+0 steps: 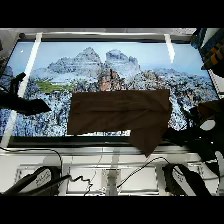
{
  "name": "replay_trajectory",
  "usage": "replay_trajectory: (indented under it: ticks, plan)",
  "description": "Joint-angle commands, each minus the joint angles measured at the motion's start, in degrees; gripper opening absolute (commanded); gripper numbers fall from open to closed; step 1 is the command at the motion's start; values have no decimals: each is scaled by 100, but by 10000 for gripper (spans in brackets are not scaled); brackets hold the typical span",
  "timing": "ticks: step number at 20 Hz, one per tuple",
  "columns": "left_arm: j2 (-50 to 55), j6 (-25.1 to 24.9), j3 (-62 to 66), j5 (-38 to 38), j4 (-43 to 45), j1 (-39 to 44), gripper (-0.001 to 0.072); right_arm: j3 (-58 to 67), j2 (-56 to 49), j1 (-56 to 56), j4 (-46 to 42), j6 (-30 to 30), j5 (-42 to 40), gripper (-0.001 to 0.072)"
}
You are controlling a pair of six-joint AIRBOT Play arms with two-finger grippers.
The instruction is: Fold the clothes and pants, and hang the long-sleeved shirts on hangers.
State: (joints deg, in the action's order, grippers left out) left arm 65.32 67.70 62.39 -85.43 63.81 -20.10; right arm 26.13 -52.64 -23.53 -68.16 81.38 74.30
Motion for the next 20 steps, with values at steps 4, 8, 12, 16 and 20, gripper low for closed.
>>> replay_trajectory:
  ticks: [4,8,12,16,20]
  plan:
    - [-13,0,-68,98,7,-7,484,-103,-1934,2,852,-1172,-94,478]
    - [-13,-2,-153,577,17,-7,480,-101,-2138,2,951,-1362,-876,96]
    - [59,-149,-428,785,286,-11,480,-101,-1703,2,951,-1467,-780,17]
    - [278,-785,-1115,793,-52,-13,480,-103,-1043,2,1012,-1462,-772,17]
    - [859,-1550,-1779,809,-741,-13,480,-101,-686,2,1161,-1462,-772,17]
